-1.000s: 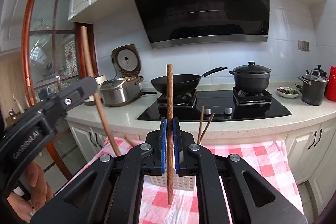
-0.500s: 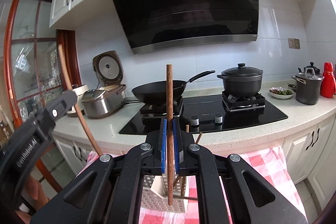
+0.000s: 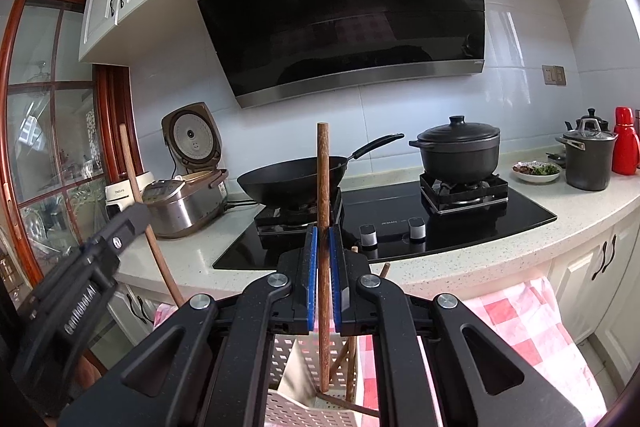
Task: Organize utensils
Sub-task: 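Lower both chopsticks into the white caddy and open both tools, then pull both tools back from the caddy toward the white spoons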
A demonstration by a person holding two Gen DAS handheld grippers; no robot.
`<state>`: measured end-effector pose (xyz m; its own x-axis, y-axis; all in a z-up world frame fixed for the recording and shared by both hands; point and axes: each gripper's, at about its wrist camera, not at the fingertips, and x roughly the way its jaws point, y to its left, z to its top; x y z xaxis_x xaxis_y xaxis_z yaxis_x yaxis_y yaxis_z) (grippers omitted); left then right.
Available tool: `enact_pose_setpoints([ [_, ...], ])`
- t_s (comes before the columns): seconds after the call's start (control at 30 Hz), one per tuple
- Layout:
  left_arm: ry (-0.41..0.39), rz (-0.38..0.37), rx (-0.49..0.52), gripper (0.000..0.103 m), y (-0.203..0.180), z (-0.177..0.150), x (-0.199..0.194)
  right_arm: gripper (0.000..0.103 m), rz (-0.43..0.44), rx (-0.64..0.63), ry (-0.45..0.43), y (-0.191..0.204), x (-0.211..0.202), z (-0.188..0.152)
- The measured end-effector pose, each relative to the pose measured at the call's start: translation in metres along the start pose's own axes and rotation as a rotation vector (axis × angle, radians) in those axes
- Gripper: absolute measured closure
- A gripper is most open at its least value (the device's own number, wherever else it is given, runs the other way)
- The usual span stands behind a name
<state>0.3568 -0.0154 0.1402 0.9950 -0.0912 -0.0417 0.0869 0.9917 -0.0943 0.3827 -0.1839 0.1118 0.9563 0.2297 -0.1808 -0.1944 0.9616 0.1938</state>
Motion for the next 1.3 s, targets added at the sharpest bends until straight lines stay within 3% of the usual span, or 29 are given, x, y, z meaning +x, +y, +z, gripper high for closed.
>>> enact_pose_setpoints([
  [0.2, -0.061, 0.012, 0.040, 0.097, -0.008, 0.010, -0.001, 0.096, 0.000, -0.002, 0.011, 0.000, 0.008, -0.004],
  [0.63, 0.052, 0.051, 0.004, 0.097, 0.007, -0.047, 0.024, 0.096, -0.014, -0.032, 0.071, 0.001, 0.026, -0.027],
  [0.93, 0.066, 0.057, 0.009, 0.096, 0.019, -0.052, 0.022, 0.095, -0.002, -0.059, 0.044, 0.006, 0.014, -0.019],
  [1.03, 0.058, 0.052, 0.015, 0.082, 0.020, -0.047, 0.015, 0.093, -0.005, -0.080, 0.028, 0.009, 0.005, -0.013],
  [1.13, 0.040, 0.051, 0.015, 0.080, 0.022, -0.039, 0.004, 0.092, -0.005, -0.084, 0.014, 0.010, -0.006, -0.006],
  [1.3, -0.002, 0.060, 0.019, 0.064, 0.027, -0.028, -0.029, 0.088, 0.008, -0.082, -0.017, 0.010, -0.040, 0.002],
])
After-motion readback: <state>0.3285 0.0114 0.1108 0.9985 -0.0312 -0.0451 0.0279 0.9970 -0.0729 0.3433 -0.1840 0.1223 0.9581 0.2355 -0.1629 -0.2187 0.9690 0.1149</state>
